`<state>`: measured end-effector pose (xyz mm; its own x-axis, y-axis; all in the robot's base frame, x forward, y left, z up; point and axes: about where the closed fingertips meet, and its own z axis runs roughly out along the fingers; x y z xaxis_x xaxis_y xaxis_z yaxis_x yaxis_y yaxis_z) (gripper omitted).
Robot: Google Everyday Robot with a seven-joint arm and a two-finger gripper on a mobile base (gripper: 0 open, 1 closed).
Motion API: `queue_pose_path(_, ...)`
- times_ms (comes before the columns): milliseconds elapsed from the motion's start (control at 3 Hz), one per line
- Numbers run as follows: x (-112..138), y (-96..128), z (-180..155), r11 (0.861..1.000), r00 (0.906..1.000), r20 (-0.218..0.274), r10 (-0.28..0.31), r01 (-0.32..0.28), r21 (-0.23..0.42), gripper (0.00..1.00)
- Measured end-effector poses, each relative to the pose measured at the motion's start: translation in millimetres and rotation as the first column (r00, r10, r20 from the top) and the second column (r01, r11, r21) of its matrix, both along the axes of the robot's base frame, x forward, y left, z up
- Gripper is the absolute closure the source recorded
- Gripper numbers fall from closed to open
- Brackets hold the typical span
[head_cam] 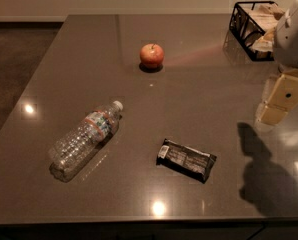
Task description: Move rxbar chocolate near apple
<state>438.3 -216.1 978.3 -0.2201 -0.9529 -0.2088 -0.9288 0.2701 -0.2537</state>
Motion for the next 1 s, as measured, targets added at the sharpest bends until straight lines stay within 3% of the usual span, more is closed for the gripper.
queue_pose_path(333,0.0,0.0,0.0,1.0,1.0,0.0,0.0,0.0,0.0,0.0)
queue_pose_path(667,4.7,3.7,0.4,1.0,0.9993,-0.036,-0.01,0.011,0.022,0.0)
queue_pose_path(1000,-3.8,24.4,-8.3,0.996,0.9974,-0.07,-0.016,0.022,0.087,0.0)
